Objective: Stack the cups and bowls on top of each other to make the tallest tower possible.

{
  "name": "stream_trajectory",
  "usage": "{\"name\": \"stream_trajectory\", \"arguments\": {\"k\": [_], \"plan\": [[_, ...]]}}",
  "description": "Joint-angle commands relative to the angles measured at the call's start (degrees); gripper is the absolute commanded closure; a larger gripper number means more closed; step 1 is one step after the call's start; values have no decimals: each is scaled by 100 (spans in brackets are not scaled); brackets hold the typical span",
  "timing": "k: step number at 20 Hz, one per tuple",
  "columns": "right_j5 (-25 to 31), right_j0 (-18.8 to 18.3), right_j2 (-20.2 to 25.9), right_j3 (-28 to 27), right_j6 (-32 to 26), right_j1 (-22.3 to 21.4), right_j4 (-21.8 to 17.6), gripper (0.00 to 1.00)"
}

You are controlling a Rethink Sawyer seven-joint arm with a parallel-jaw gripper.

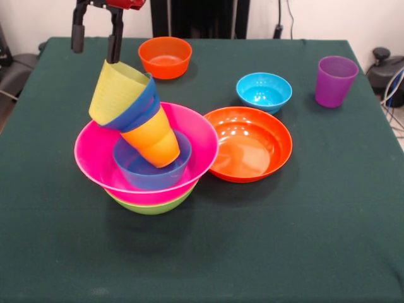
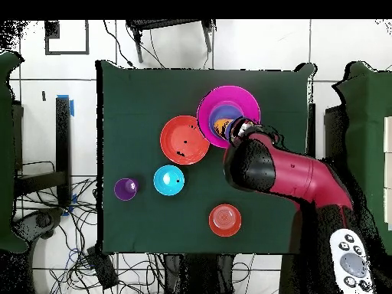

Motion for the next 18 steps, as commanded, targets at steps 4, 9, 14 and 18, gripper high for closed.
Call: {"name": "stream_trajectory", "arguments": {"k": [4, 9, 14, 18], "plan": [[846, -750, 747, 540, -437, -741, 220, 0], [1377, -1218, 1041, 731, -990, -1356, 331, 0], [1439, -1462, 1355, 748, -1140, -1284, 172, 0], [1173, -1453, 1448, 761, -930, -1166, -43, 0]]}}
